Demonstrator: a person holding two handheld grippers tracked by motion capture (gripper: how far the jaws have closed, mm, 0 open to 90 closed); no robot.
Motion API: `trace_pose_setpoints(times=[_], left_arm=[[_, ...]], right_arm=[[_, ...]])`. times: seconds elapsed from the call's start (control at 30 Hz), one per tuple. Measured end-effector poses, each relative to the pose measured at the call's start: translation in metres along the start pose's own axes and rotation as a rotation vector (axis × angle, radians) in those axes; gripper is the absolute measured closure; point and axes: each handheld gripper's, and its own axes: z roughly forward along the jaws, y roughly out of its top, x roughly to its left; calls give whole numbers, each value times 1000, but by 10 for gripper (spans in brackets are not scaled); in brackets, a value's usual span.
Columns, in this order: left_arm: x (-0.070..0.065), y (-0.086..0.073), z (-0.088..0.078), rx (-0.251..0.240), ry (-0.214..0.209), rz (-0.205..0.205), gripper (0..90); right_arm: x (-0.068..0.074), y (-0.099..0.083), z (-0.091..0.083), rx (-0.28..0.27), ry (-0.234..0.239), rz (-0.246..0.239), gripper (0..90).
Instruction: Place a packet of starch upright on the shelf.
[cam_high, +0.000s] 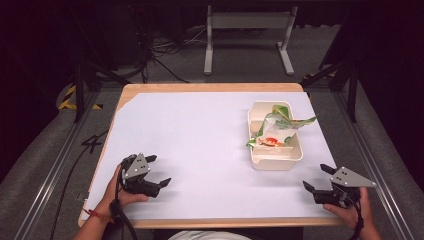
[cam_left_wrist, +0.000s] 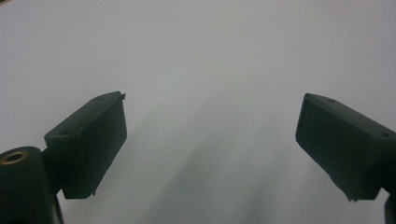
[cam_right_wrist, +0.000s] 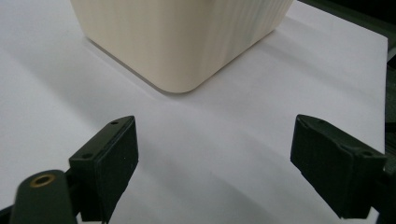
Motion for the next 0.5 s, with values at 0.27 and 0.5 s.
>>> trace_pose_setpoints(times=[0.27, 0.5], left_arm=[[1, 1, 0, -2, 4, -5, 97], [2, 1, 0, -3, 10, -4, 96]], right_arm=[[1, 1, 0, 2, -1, -8, 143], [1, 2, 1, 4, -6, -15, 135]])
